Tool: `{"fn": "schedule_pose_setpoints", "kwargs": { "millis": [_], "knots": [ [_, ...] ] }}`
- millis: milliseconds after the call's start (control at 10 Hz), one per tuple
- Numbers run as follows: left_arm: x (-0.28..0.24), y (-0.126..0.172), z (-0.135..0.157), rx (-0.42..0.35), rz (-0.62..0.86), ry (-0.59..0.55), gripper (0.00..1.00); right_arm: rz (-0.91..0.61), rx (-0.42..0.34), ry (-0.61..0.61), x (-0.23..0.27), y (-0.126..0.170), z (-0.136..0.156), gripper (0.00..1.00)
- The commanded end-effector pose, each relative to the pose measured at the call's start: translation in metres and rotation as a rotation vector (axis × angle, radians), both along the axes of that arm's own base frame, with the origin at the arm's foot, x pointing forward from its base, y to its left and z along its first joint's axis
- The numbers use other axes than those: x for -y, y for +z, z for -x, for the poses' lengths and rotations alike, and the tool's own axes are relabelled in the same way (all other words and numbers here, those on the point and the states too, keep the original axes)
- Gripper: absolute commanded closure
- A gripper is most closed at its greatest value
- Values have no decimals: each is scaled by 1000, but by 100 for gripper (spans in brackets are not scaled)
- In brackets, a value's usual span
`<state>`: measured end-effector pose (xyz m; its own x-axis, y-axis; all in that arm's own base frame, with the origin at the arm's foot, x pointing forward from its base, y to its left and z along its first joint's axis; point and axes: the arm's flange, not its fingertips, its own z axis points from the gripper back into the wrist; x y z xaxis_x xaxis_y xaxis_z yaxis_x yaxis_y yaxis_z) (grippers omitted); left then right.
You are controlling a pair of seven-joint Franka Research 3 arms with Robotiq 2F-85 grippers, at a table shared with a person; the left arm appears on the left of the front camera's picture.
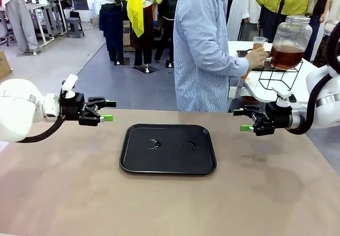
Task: Pour the drink into the iced cup.
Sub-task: Open the gripper to release the iced cup you were holding.
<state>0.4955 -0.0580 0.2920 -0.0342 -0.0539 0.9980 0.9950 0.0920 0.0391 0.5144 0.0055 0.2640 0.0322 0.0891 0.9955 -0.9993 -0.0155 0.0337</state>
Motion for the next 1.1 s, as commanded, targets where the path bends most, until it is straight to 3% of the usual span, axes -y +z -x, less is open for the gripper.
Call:
{"fn": "schedule_pose_setpoints", "kwargs": {
  "millis": [0,1000],
  "knots": [
    [1,1,0,2,5,3,0,-4,5,5,-1,3,-1,0],
    [1,1,0,2,5,3,0,-4,5,5,-1,3,-1,0]
  ]
}}
